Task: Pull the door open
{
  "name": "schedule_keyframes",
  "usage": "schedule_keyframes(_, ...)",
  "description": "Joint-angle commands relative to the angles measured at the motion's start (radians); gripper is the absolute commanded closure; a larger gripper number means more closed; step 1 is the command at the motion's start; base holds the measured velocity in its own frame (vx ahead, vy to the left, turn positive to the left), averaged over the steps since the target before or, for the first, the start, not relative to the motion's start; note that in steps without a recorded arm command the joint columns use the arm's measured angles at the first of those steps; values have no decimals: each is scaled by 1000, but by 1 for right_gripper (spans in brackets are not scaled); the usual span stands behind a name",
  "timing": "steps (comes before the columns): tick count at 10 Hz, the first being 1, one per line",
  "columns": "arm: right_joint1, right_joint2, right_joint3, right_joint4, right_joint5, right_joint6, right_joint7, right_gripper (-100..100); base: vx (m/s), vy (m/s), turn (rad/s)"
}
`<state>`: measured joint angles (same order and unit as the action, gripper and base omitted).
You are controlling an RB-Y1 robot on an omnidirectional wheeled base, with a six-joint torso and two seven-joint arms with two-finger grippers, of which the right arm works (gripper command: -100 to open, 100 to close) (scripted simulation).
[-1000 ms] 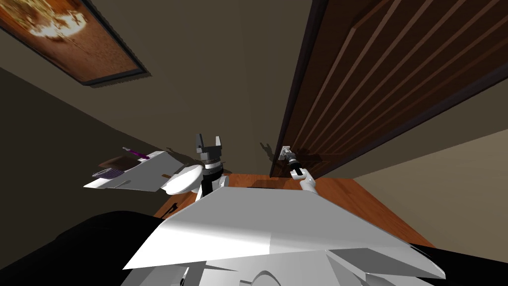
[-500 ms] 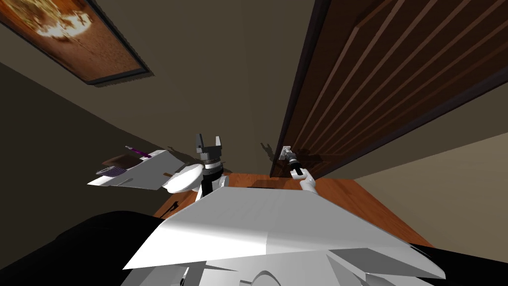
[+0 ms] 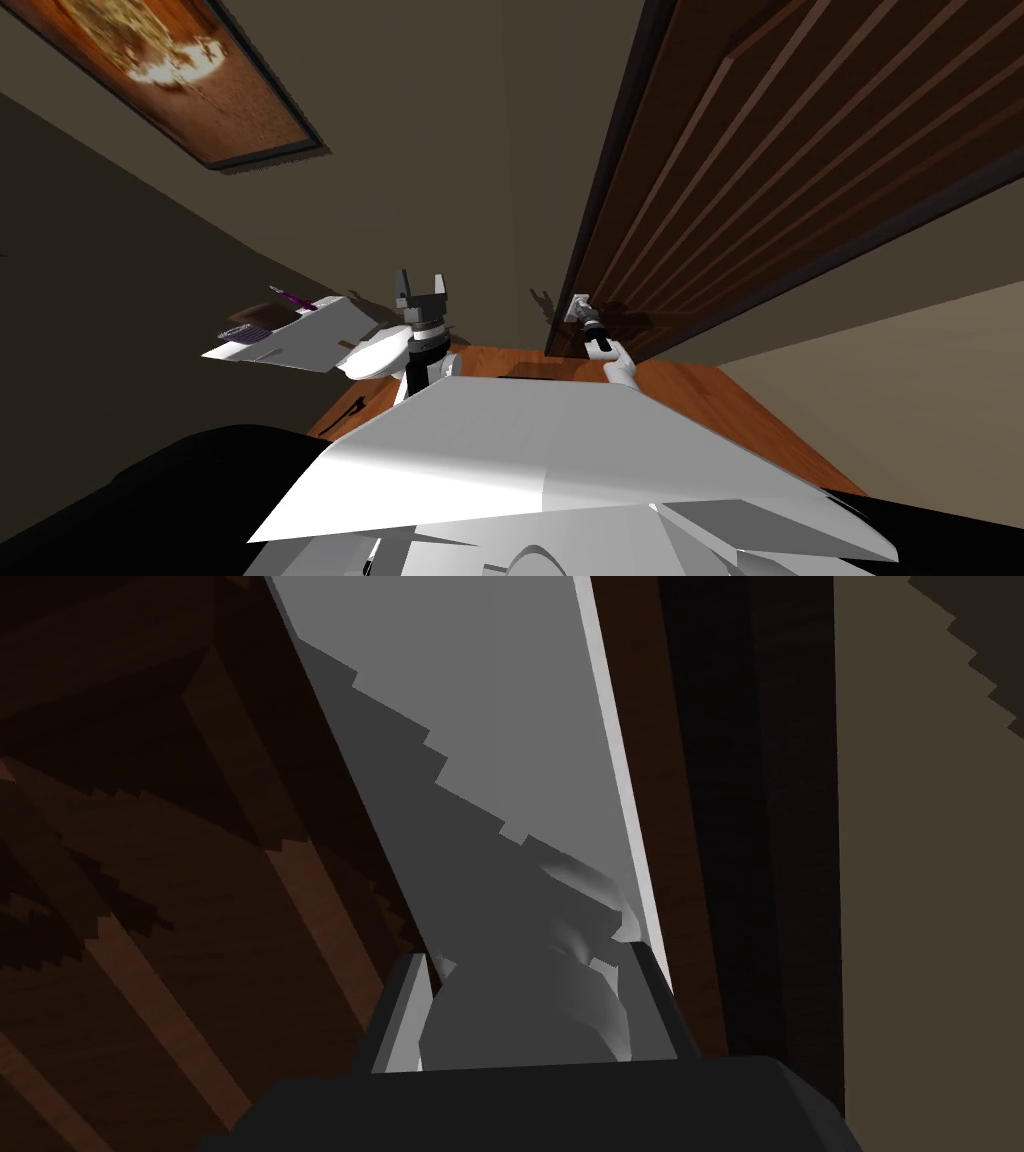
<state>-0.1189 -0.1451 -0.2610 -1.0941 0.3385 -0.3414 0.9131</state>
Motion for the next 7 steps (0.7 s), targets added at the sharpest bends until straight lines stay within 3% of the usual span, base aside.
schedule_keyframes(1, 0, -3, -9, -2, -31, 15, -3, 100, -29, -4, 26)
schedule_keyframes(2, -2, -2, -15, 0, -69, 37, -9, 100, -34, -12, 36)
schedule_keyframes(3, -2, -2, -15, 0, -85, 37, -9, 100, -26, -11, 33)
schedule_keyframes(4, -4, 0, -22, 2, -120, 61, -15, 100, -33, -3, 43)
schedule_keyframes(5, -4, 0, -22, 2, -145, 61, -15, 100, -31, -3, 26)
schedule_keyframes(6, -7, 2, -28, 4, -175, 85, -22, 100, -36, -9, 41)
schedule_keyframes(7, -7, 2, -28, 4, -203, 85, -22, 100, -38, -14, 28)
